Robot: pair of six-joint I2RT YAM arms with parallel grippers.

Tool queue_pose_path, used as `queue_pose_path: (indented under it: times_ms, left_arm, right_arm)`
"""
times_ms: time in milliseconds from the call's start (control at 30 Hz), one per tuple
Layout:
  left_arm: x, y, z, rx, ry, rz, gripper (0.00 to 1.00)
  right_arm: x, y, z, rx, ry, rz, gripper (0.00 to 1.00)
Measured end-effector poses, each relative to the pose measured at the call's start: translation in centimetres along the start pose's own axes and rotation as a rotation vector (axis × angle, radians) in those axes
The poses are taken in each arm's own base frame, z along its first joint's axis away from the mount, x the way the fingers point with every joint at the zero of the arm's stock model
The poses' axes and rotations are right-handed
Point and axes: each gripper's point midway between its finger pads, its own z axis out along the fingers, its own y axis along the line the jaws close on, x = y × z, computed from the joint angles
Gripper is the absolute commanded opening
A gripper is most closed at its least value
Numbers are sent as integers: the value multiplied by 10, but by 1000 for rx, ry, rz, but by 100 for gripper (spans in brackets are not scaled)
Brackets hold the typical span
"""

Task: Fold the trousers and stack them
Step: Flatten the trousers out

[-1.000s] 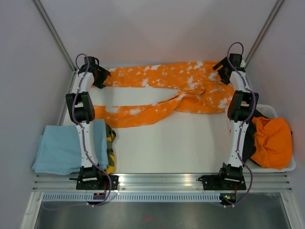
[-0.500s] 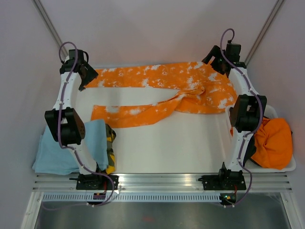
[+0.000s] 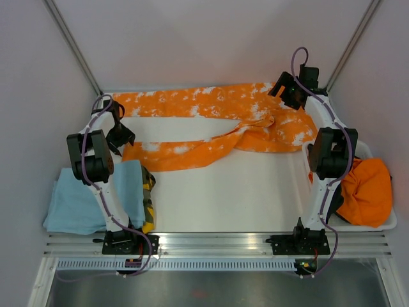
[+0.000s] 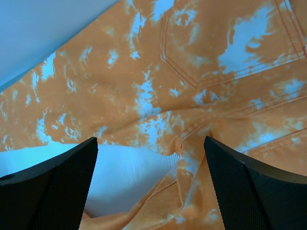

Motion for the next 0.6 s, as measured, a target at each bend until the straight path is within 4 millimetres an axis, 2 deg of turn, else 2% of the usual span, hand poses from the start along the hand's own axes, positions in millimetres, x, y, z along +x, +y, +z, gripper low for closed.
queue_pose_path:
  times_ms: [67, 200, 267, 300, 400, 500, 600]
  left_arm:
    - [-3, -4, 5, 6, -4, -1, 73]
    - [-7, -14, 12, 27, 1, -2, 60]
    - [-7, -15, 12, 34, 3, -4, 45]
    - [-7, -17, 13, 38, 4, -5, 28]
    - [-9, -23, 12, 57, 5, -10, 2]
    - [-12, -24, 12, 53, 4, -9, 2]
    - [-26, -25, 10, 44, -23, -23, 2]
  right_arm:
    - [5, -4, 1, 12, 11, 4, 98]
    - [6, -8, 2, 35, 6, 4, 98]
    - [6, -10, 2, 48, 3, 4, 98]
    - [6, -12, 2, 57, 4, 6, 98]
    - [7, -16, 2, 81, 6, 11, 98]
    - [8, -18, 0, 96, 11, 18, 98]
    - [5, -17, -1, 100, 4, 19, 98]
